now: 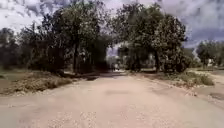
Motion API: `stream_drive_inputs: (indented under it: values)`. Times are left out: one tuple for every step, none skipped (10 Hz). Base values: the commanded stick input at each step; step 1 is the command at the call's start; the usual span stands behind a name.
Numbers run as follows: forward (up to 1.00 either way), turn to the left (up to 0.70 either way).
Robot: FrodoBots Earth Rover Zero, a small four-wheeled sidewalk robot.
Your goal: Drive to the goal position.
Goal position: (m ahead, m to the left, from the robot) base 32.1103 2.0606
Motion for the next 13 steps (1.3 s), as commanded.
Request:
stream_drive_inputs:
  values:
    - [0.85,0.00]
    - [0.85,0.00]
    - [0.85,0.00]
    - [0.85,0.00]
    - [0.85,0.00]
    - [0.85,0.00]
    - [0.85,0.00]
    - [0.85,0.00]
    - [0.85,0.00]
    - [0.85,0.00]
    - [0.85,0.00]
    - [0.85,0.00]
    - [0.85,0.00]
